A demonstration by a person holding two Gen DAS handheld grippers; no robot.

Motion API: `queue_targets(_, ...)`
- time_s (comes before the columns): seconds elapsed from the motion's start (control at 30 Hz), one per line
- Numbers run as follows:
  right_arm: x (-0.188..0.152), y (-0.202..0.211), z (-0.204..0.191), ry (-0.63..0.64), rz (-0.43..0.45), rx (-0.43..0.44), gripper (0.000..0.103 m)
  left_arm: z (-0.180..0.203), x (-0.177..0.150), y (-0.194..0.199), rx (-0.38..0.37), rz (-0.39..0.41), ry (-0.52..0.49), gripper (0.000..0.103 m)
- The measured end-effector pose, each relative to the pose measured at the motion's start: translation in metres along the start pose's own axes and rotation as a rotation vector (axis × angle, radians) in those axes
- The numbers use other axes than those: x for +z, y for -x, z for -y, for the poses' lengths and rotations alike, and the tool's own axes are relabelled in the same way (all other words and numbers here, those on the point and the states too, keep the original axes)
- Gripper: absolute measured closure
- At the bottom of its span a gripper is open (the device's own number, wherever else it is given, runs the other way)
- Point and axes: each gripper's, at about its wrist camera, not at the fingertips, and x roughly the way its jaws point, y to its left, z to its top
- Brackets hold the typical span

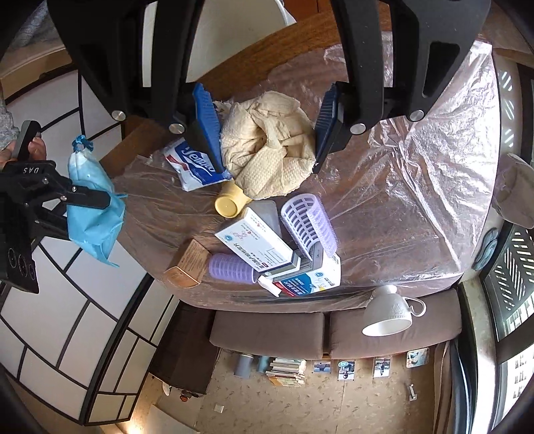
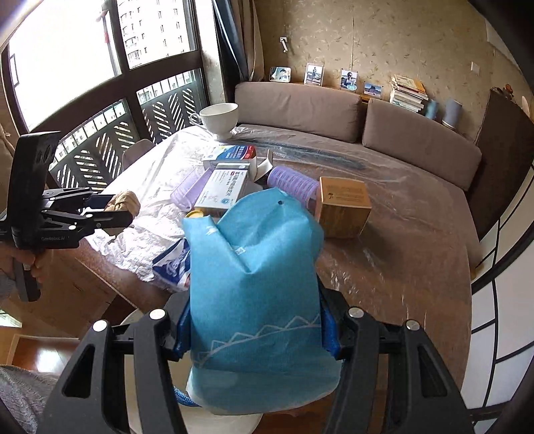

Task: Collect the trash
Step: 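Carry the beige tissue and blue bag over the white bin with both tools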

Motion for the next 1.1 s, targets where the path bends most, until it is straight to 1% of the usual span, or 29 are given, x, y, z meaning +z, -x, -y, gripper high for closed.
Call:
queue_targets(0.23,-0.030,0.002,-0.016,-0.040,-0.058,0.052,0.045,0.021,-0.024,0.008,-0.033,-0.033,-0.014,0.051)
queue_targets(0.47,-0.060,-0.006,-0.030,-0.076,-0.117,0.087,0.045,0.037,-0.049,0.003,-0.071,-0.078,0.000,0.051)
queue_targets(0.73,-0.091,-0.021,-0.036,-0.098,-0.173,0.092,0.045,0.055,-0.076,-0.008,-0.083,-0.143,-0.024,0.051)
queue_targets(0.83,-0.098,-0.029,-0.038,-0.110,-0.195,0.093,0.045,0.059,-0.086,-0.015,-0.091,-0.166,-0.031,0.051)
queue_targets(1.0,-0.110,-0.042,-0.040,-0.128,-0.227,0.101,0.045,0.067,-0.099,-0.026,-0.081,-0.201,-0.055,0.051)
queue_targets(1.1,-0.117,-0.050,-0.042,-0.139,-0.237,0.110,0.045,0.066,-0.106,-0.032,-0.081,-0.214,-0.051,0.051)
